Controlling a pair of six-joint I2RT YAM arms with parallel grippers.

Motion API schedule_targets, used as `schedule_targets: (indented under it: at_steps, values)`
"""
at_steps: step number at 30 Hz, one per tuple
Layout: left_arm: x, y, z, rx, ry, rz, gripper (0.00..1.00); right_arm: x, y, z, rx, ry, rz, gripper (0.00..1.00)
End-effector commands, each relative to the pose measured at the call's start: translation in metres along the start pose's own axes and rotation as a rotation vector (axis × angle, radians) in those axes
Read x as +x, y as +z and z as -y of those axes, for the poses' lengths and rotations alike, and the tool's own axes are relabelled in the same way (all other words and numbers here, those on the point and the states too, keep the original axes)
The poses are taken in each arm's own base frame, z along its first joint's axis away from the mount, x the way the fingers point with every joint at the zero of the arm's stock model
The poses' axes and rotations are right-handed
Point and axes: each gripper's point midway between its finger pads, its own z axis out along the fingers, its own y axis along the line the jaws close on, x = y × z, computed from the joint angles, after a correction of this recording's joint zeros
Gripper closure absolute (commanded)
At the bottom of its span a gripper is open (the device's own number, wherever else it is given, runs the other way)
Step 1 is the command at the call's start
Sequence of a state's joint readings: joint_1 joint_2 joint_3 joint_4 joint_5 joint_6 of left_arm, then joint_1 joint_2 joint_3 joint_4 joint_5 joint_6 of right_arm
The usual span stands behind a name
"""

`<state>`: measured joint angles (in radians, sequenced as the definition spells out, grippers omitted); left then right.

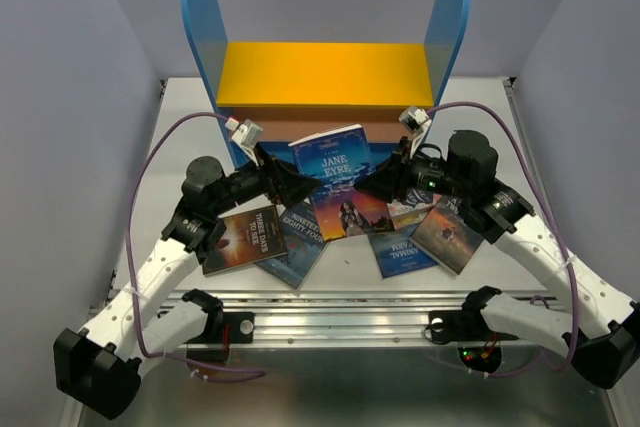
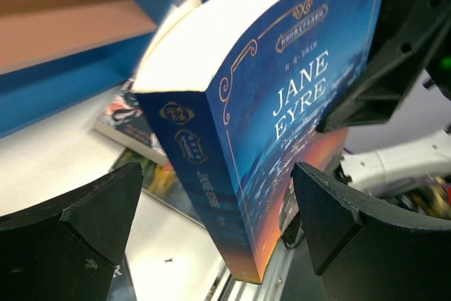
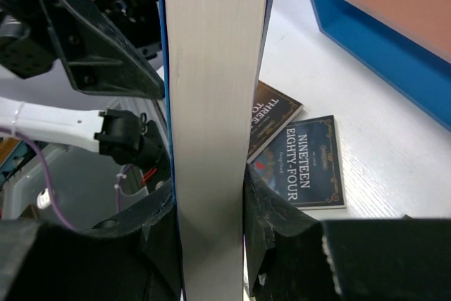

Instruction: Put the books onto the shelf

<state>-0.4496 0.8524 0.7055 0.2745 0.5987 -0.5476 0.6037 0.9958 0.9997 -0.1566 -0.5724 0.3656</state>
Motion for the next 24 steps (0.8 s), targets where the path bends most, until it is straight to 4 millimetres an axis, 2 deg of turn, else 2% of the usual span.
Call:
schedule_targets:
  at_steps: [1,5,9,12,17,20,22,24]
  values:
    - [0.002,-0.003,0.038,0.245,0.079,-0.017,0.01,-0.065,-0.016,-0.058,-0.189,-0.131,0.175,0.99]
    - [0.002,-0.004,0.043,0.273,0.084,-0.012,0.01,-0.065,-0.01,-0.056,-0.192,-0.114,0.161,0.99]
    - [0.004,-0.007,0.047,0.302,0.075,-0.004,0.06,-0.068,-0.008,-0.061,-0.233,-0.11,0.175,0.99]
    - [0.009,-0.007,0.052,0.349,0.062,-0.021,0.12,-0.067,-0.002,-0.059,-0.247,-0.089,0.182,0.99]
    - [0.013,-0.005,0.049,0.352,0.042,-0.039,0.33,-0.072,0.004,-0.055,-0.246,-0.09,0.198,0.99]
    - [0.01,-0.006,0.05,0.346,0.047,-0.022,0.52,-0.072,0.009,-0.049,-0.227,-0.081,0.197,0.99]
    - [0.007,-0.006,0.05,0.33,0.046,-0.006,0.8,-0.07,0.013,-0.043,-0.209,-0.066,0.193,0.99]
    - [0.003,-0.005,0.044,0.289,0.04,0.019,1.0,-0.068,0.016,-0.038,-0.188,-0.058,0.192,0.99]
